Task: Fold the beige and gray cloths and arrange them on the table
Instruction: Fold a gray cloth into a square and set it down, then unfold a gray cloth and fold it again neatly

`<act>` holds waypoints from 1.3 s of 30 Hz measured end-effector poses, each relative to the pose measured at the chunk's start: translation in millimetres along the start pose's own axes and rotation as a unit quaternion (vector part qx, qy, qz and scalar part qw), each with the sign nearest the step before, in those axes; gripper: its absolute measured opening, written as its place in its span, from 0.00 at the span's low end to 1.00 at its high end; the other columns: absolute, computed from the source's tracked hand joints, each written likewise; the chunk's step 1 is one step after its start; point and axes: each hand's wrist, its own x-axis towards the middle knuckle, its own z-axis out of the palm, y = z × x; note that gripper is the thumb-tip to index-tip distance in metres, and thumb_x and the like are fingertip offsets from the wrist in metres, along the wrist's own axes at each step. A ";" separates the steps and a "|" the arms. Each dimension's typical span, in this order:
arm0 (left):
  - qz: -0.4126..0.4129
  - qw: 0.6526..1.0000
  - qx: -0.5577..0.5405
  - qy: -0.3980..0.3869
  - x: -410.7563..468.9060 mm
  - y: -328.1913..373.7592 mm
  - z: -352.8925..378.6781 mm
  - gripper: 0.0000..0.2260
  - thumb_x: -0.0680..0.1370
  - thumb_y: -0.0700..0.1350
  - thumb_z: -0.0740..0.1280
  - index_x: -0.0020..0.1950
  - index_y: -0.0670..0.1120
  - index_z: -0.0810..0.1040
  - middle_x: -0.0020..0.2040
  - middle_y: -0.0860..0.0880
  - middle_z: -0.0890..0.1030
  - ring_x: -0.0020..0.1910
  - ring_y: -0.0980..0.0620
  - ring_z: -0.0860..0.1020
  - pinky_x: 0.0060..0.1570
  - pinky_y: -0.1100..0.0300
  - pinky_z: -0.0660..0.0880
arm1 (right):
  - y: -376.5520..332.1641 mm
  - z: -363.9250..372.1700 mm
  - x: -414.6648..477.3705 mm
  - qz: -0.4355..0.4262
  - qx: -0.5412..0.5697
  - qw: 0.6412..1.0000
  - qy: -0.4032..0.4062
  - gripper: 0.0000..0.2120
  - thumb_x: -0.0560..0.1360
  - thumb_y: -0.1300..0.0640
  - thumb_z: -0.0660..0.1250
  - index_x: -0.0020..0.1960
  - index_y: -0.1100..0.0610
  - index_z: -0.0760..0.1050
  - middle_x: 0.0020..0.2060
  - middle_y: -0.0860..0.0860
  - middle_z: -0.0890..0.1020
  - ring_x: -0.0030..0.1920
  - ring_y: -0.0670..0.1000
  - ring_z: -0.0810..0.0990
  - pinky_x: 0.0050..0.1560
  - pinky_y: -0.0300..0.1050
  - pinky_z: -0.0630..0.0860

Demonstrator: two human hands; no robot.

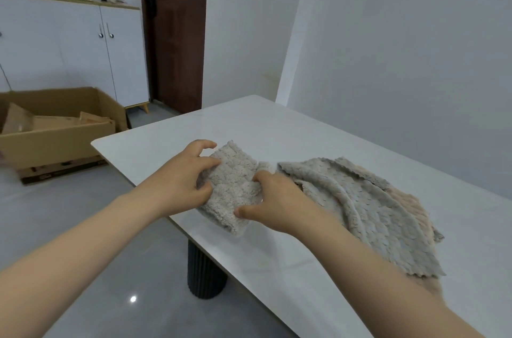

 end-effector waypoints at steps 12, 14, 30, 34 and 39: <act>0.000 0.997 0.047 -0.067 35.8 -52.7 4.7 0.19 0.74 0.43 0.64 0.65 0.45 0.75 0.73 0.51 0.61 0.43 0.54 0.77 0.49 0.62 0.71 | -18.5 29.9 61.4 0.019 -0.010 0.999 -0.045 0.25 0.70 0.45 0.71 0.61 0.57 0.70 0.55 0.52 0.77 0.53 0.53 0.76 0.44 0.44 0.71; 0.001 0.996 0.049 -0.075 40.4 -56.6 6.4 0.19 0.74 0.43 0.64 0.65 0.45 0.75 0.73 0.51 0.61 0.43 0.54 0.76 0.49 0.61 0.71 | -18.7 32.8 67.5 0.023 -0.013 0.999 -0.047 0.24 0.70 0.45 0.71 0.60 0.56 0.71 0.54 0.52 0.77 0.52 0.52 0.76 0.44 0.44 0.71; 0.016 0.991 0.117 -0.064 44.5 -53.8 11.8 0.20 0.76 0.46 0.63 0.67 0.47 0.73 0.68 0.50 0.70 0.64 0.50 0.71 0.60 0.59 0.69 | -12.7 31.9 70.0 0.014 -0.075 0.997 -0.026 0.26 0.72 0.42 0.69 0.63 0.55 0.70 0.55 0.52 0.78 0.55 0.54 0.77 0.47 0.45 0.73; 0.033 0.991 0.115 -0.053 34.6 -38.3 5.4 0.19 0.76 0.47 0.63 0.68 0.48 0.72 0.67 0.52 0.70 0.65 0.52 0.70 0.62 0.60 0.68 | -10.6 22.4 57.1 -0.005 -0.114 0.994 0.000 0.21 0.73 0.45 0.67 0.61 0.56 0.72 0.54 0.52 0.79 0.55 0.53 0.77 0.45 0.44 0.71; 0.060 0.992 0.102 -0.036 18.2 -12.5 -2.8 0.18 0.78 0.49 0.62 0.68 0.50 0.72 0.66 0.54 0.71 0.64 0.53 0.70 0.61 0.61 0.68 | -1.4 6.4 31.1 -0.009 -0.146 0.989 0.017 0.19 0.74 0.47 0.66 0.60 0.57 0.73 0.53 0.52 0.80 0.54 0.54 0.78 0.49 0.47 0.75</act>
